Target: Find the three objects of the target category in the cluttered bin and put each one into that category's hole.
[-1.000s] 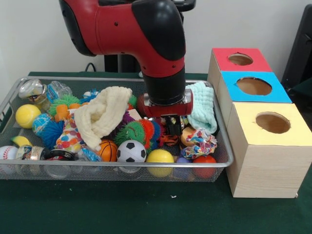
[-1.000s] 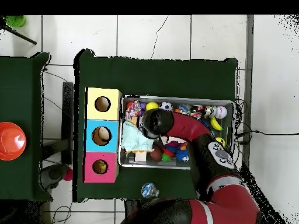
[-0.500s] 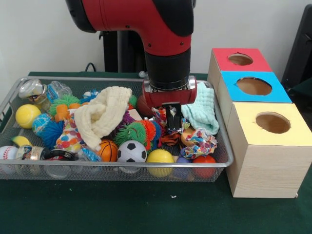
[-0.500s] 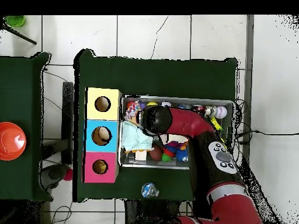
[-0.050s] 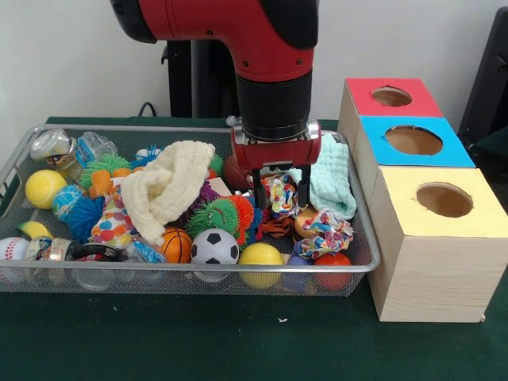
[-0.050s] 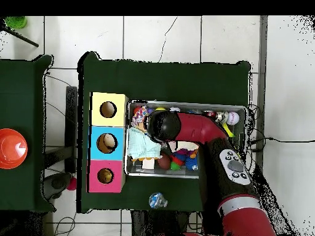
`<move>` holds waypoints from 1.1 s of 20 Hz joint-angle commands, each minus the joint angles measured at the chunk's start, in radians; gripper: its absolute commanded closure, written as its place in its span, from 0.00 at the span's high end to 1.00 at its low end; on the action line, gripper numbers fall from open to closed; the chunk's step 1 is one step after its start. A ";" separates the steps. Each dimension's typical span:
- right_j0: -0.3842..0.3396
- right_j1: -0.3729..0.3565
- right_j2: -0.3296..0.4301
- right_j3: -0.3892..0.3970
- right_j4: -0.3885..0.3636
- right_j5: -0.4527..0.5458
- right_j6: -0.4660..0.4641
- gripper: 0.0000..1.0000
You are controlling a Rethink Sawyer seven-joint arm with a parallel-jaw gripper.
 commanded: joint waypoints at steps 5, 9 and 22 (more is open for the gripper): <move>-0.012 0.023 0.066 -0.008 -0.033 -0.034 0.015 1.00; -0.010 0.063 0.048 -0.005 -0.060 -0.071 0.022 1.00; -0.009 0.167 0.023 -0.011 -0.116 -0.219 0.043 1.00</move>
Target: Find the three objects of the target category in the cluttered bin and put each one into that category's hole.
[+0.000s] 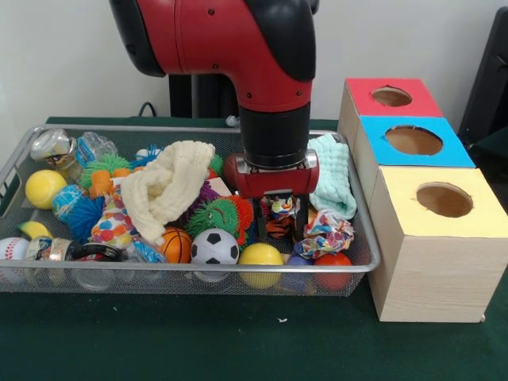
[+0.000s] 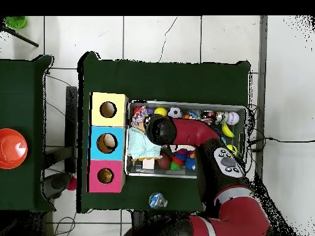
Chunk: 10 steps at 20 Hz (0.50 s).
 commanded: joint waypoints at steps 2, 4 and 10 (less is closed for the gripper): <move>-0.009 0.080 0.026 -0.010 -0.038 0.018 0.039 1.00; -0.001 0.073 0.024 -0.012 -0.037 0.080 0.020 1.00; 0.011 0.054 0.004 -0.006 -0.032 0.186 0.011 1.00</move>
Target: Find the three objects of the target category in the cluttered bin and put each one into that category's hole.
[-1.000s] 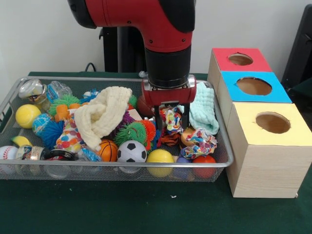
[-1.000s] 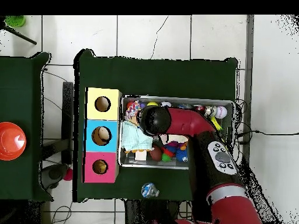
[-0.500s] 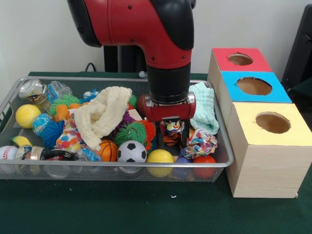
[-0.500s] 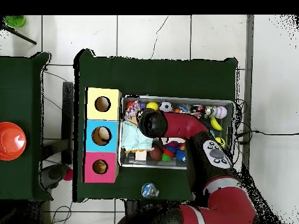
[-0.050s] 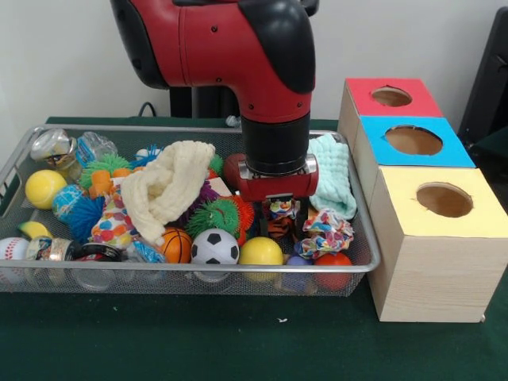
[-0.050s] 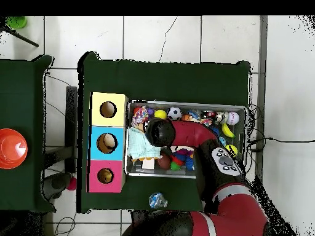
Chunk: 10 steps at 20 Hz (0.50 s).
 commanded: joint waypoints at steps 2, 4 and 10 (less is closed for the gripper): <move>0.013 0.028 -0.001 -0.005 -0.023 0.173 0.010 1.00; 0.015 0.026 -0.001 -0.011 -0.022 0.205 0.004 1.00; 0.026 0.024 -0.015 -0.026 -0.029 0.256 0.009 1.00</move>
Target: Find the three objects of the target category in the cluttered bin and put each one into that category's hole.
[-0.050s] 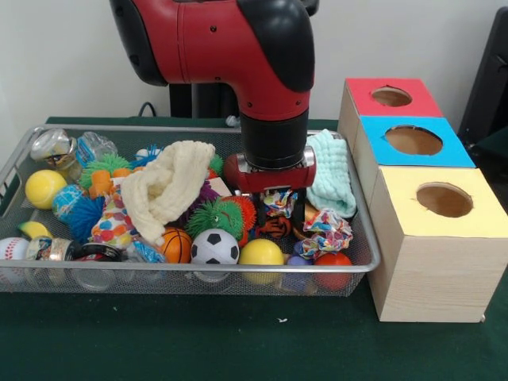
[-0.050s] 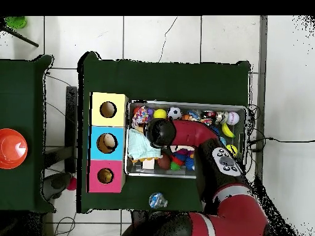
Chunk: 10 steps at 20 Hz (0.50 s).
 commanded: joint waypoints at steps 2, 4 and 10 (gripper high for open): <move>0.021 0.026 -0.007 -0.016 -0.028 0.158 0.014 1.00; 0.018 0.015 -0.004 -0.006 -0.022 0.159 0.019 1.00; 0.016 0.010 0.004 -0.003 -0.010 0.177 0.028 1.00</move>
